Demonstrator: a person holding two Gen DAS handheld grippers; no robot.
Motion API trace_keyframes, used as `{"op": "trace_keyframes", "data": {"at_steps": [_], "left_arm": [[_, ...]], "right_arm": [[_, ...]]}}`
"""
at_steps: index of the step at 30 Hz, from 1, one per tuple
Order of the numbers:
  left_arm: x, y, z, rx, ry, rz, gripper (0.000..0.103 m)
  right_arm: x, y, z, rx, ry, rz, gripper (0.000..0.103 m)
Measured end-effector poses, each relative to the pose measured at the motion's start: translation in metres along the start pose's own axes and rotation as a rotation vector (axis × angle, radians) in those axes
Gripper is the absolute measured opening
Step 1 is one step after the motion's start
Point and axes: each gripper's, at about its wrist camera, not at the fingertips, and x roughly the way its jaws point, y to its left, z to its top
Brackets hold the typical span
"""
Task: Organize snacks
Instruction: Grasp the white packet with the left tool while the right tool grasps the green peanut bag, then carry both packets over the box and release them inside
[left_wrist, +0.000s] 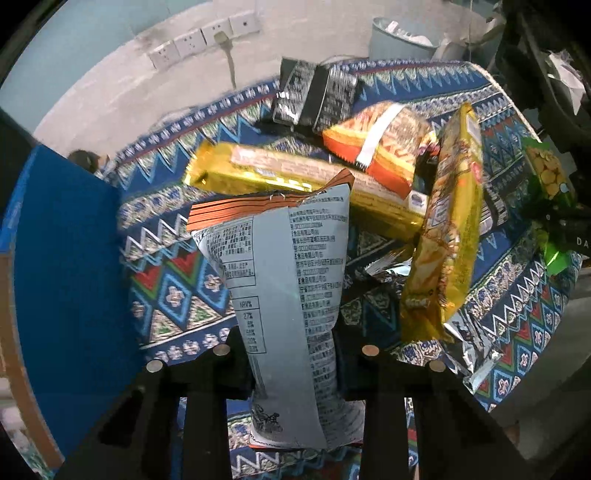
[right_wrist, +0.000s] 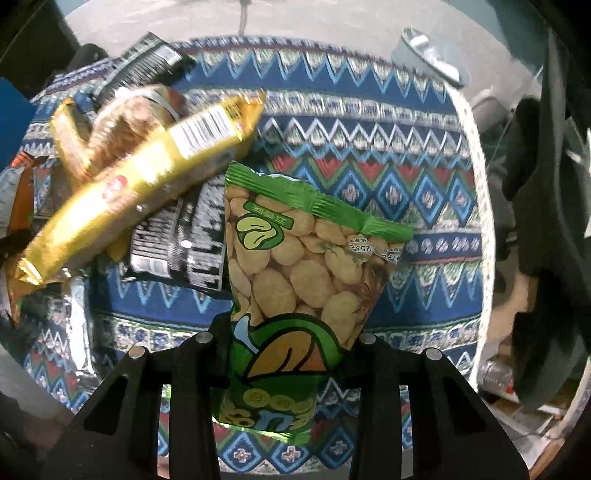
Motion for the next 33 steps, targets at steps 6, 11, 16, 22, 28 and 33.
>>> {"op": "trace_keyframes", "data": {"at_steps": [6, 11, 16, 22, 28, 33], "left_arm": [[-0.035, -0.004, -0.006, 0.036, -0.074, 0.047, 0.032], [-0.054, 0.003, -0.005, 0.041, -0.125, 0.063, 0.032], [-0.078, 0.01, -0.012, 0.038, -0.181, 0.087, 0.032], [-0.102, 0.019, -0.018, 0.023, -0.236, 0.105, 0.032], [-0.119, 0.03, -0.028, 0.019, -0.274, 0.131, 0.032], [-0.135, 0.038, -0.033, 0.005, -0.306, 0.132, 0.032]], "right_arm": [[-0.027, 0.012, 0.012, -0.03, -0.061, -0.017, 0.035], [-0.06, 0.034, 0.011, -0.076, -0.133, -0.037, 0.035], [-0.081, 0.053, 0.006, -0.12, -0.202, -0.035, 0.035], [-0.097, 0.069, 0.018, -0.154, -0.286, 0.004, 0.035], [-0.121, 0.09, 0.022, -0.195, -0.34, 0.028, 0.035], [-0.134, 0.107, 0.025, -0.224, -0.365, 0.044, 0.035]]}}
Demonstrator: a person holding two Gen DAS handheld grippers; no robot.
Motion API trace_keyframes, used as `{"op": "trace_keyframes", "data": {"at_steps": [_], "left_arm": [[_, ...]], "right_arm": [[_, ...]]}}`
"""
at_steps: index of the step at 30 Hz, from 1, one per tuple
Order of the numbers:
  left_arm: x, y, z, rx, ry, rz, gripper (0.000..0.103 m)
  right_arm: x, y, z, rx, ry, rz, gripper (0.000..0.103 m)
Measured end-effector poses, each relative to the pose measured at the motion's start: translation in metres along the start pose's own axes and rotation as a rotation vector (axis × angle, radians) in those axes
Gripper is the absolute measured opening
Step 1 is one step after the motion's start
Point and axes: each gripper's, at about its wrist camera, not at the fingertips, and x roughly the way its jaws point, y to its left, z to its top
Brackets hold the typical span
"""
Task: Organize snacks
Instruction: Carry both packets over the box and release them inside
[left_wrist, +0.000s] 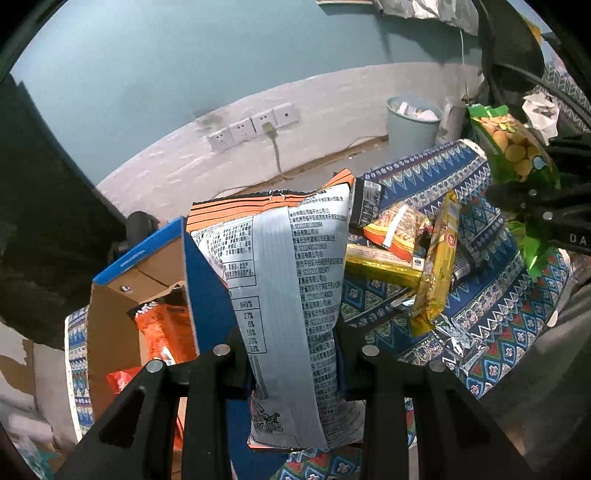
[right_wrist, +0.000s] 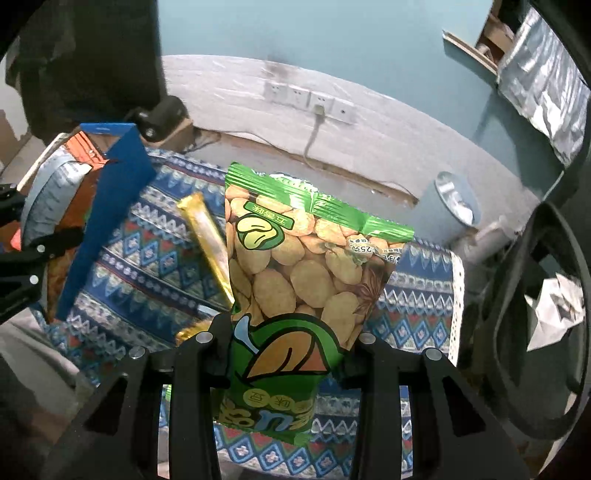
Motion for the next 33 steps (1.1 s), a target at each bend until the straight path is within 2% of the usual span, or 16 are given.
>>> {"op": "trace_keyframes", "data": {"at_steps": [15, 33], "left_arm": [[-0.034, 0.043, -0.004, -0.081, -0.083, 0.037, 0.032], [-0.047, 0.114, -0.032, -0.213, -0.094, 0.089, 0.032]], "right_arm": [[-0.027, 0.052, 0.047, -0.06, -0.094, 0.09, 0.035], [-0.031, 0.128, 0.096, -0.147, -0.132, 0.177, 0.035]]}}
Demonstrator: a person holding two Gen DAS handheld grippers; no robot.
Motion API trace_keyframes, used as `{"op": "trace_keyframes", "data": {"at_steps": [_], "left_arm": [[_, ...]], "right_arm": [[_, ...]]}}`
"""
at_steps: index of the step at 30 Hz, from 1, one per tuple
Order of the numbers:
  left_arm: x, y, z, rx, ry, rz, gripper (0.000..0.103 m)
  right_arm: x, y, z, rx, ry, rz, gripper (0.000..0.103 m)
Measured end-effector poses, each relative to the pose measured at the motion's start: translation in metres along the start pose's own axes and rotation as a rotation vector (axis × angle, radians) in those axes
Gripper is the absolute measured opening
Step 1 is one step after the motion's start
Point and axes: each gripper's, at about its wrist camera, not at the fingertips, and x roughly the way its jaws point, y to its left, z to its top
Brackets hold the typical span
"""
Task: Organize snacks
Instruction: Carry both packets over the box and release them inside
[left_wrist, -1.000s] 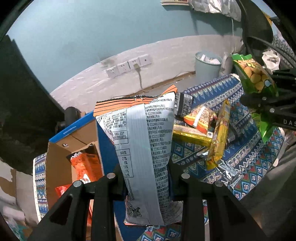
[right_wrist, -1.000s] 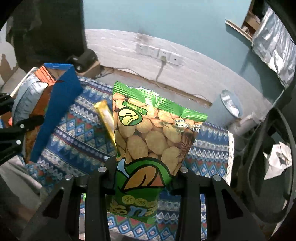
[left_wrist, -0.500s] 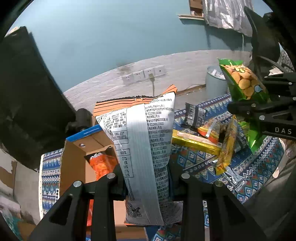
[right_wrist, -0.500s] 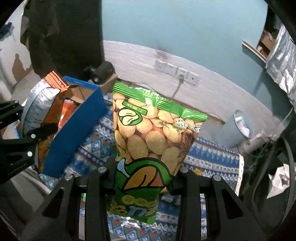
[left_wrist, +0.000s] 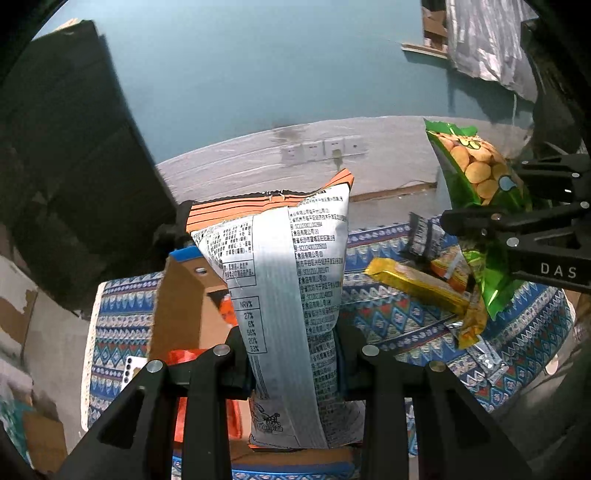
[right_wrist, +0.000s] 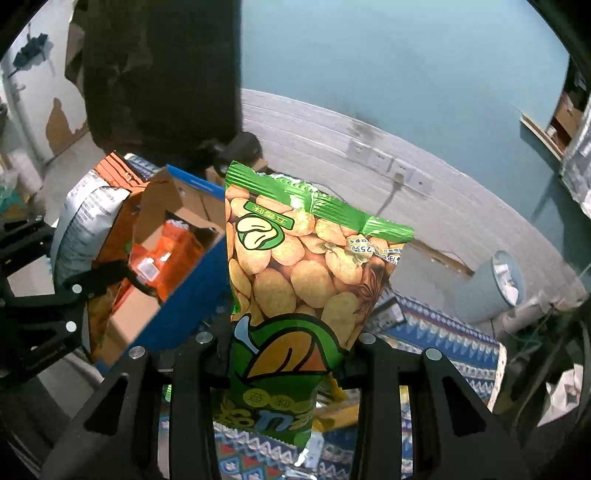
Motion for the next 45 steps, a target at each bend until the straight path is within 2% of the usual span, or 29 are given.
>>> {"op": "trace_keyframes", "data": {"at_steps": [12, 17, 22, 28, 34, 36, 38, 40, 45], "left_arm": [[0.012, 0.072, -0.018, -0.15, 0.053, 0.045, 0.032], [0.021, 0.094, -0.028, -0.173, 0.068, 0.117, 0.032], [0.035, 0.117, -0.041, -0.23, 0.121, 0.122, 0.032], [0.046, 0.128, -0.049, -0.259, 0.158, 0.159, 0.032], [0.05, 0.126, -0.052, -0.261, 0.178, 0.151, 0.033], [0.05, 0.124, -0.052, -0.244, 0.182, 0.168, 0.042], [0.05, 0.121, -0.051, -0.224, 0.175, 0.187, 0.052], [0.047, 0.118, -0.049, -0.206, 0.165, 0.204, 0.057], [0.037, 0.108, -0.043, -0.18, 0.134, 0.2, 0.066]], "right_arm": [[0.031, 0.061, 0.044, -0.078, 0.009, 0.063, 0.035], [0.051, 0.087, 0.06, -0.105, 0.027, 0.095, 0.035], [0.074, 0.108, 0.068, -0.113, 0.062, 0.15, 0.035], [0.093, 0.131, 0.068, -0.13, 0.109, 0.182, 0.035], [0.108, 0.139, 0.062, -0.116, 0.154, 0.224, 0.037], [0.109, 0.141, 0.061, -0.119, 0.172, 0.223, 0.042], [0.106, 0.14, 0.061, -0.127, 0.165, 0.209, 0.057], [0.101, 0.139, 0.06, -0.138, 0.15, 0.185, 0.066], [0.093, 0.129, 0.059, -0.131, 0.132, 0.163, 0.072]]}}
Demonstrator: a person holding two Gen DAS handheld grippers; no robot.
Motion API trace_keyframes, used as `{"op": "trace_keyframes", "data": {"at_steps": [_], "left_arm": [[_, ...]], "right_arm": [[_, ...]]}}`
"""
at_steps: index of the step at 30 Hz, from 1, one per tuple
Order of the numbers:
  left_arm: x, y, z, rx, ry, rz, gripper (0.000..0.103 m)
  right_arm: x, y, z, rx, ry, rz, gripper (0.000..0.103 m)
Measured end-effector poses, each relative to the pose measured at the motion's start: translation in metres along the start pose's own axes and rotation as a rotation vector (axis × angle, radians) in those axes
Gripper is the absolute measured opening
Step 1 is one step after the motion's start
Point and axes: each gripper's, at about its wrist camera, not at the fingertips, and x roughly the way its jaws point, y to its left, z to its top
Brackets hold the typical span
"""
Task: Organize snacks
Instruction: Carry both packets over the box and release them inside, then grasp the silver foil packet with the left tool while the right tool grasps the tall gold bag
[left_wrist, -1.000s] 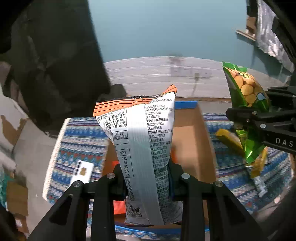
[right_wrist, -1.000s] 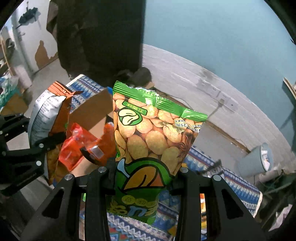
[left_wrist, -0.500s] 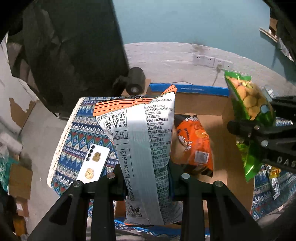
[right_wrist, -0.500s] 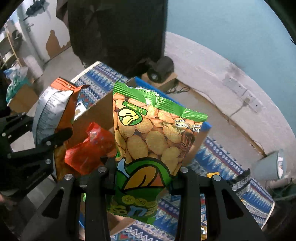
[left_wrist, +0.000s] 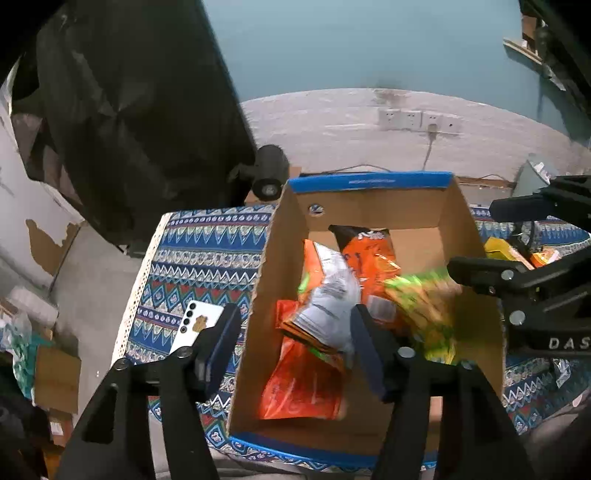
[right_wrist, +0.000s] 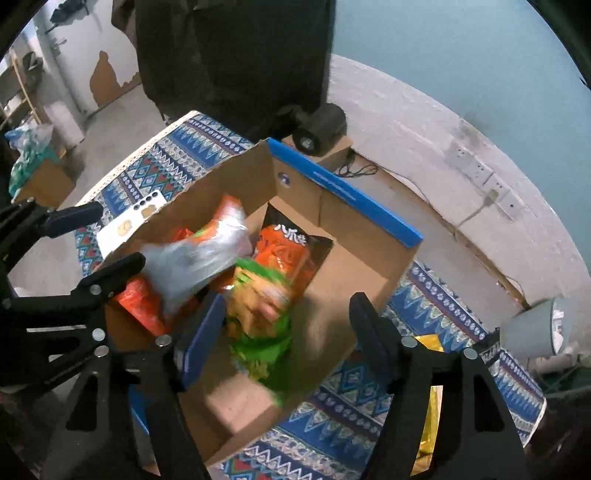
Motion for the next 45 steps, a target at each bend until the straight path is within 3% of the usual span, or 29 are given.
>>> {"op": "trace_keyframes", "data": {"at_steps": [6, 23, 34, 45], "left_arm": [[-0.008, -0.018, 0.004, 0.025, -0.016, -0.037, 0.067], [-0.021, -0.091, 0.012, 0.143, -0.014, -0.137, 0.067], [-0.034, -0.141, 0.017, 0.233, -0.034, -0.153, 0.068], [-0.018, -0.194, 0.012, 0.297, 0.025, -0.211, 0.068]], "right_arm": [[-0.009, -0.023, -0.013, 0.07, 0.002, -0.033, 0.076], [-0.041, -0.098, -0.075, 0.201, 0.033, -0.124, 0.076], [-0.057, -0.141, -0.118, 0.279, 0.04, -0.159, 0.077], [-0.046, -0.186, -0.168, 0.373, 0.119, -0.202, 0.077]]}}
